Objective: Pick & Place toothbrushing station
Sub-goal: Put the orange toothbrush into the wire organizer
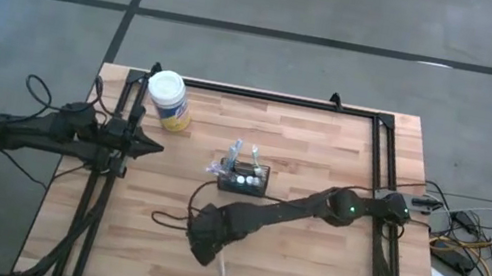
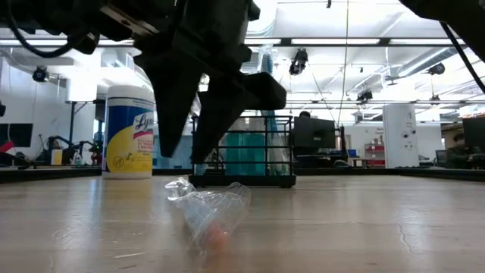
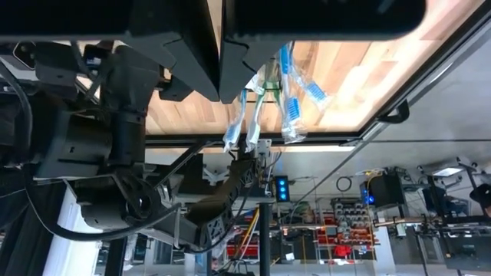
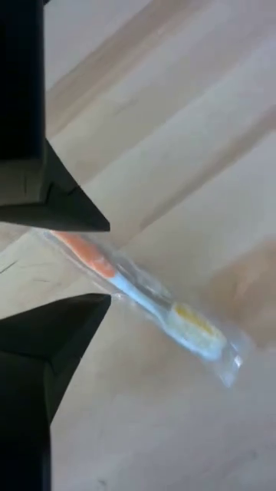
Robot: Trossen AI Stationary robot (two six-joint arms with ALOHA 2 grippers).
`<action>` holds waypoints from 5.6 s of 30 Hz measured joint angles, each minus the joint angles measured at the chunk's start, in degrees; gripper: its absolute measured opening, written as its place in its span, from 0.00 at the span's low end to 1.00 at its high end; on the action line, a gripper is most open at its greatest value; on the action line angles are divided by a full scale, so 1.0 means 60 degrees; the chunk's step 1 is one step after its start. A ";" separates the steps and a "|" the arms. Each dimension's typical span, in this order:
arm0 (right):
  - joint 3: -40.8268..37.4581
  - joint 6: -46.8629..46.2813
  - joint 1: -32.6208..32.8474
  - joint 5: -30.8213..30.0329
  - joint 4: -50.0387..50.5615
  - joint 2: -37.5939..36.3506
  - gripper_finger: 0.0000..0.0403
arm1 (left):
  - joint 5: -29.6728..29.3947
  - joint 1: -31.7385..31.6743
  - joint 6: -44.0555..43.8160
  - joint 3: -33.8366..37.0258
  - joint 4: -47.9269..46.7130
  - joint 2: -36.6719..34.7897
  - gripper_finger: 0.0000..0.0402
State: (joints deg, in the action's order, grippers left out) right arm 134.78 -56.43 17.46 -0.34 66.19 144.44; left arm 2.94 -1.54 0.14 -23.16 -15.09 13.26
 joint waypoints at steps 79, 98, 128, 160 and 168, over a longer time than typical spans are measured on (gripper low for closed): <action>-1.1648 1.1497 -0.0049 -0.2789 -1.0556 -1.2037 0.04 | -0.0186 0.0002 0.1268 0.0007 0.1169 0.0011 0.03; -1.9229 1.0598 -0.3650 0.0173 -2.0155 -1.4049 0.04 | -0.1846 0.0004 0.1390 0.0706 0.1492 0.0064 0.03; -1.8476 0.9805 -0.3894 0.0921 -2.3100 -0.9253 0.04 | -0.1990 -0.0102 0.0266 0.1742 0.3639 0.1002 0.01; -1.8469 0.7806 -0.3896 -0.0268 -2.5169 -0.6042 0.04 | -0.1993 -0.0102 0.0219 0.1744 0.3416 0.1005 0.02; -1.8458 0.7486 -0.3892 -0.0514 -2.5583 -0.5494 0.04 | -0.2004 -0.0102 0.0142 0.1851 0.3417 0.1005 0.02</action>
State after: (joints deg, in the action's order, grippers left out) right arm 24.03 -11.51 -5.89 -3.43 -87.30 111.48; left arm -9.08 -2.15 0.99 -12.05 5.41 19.29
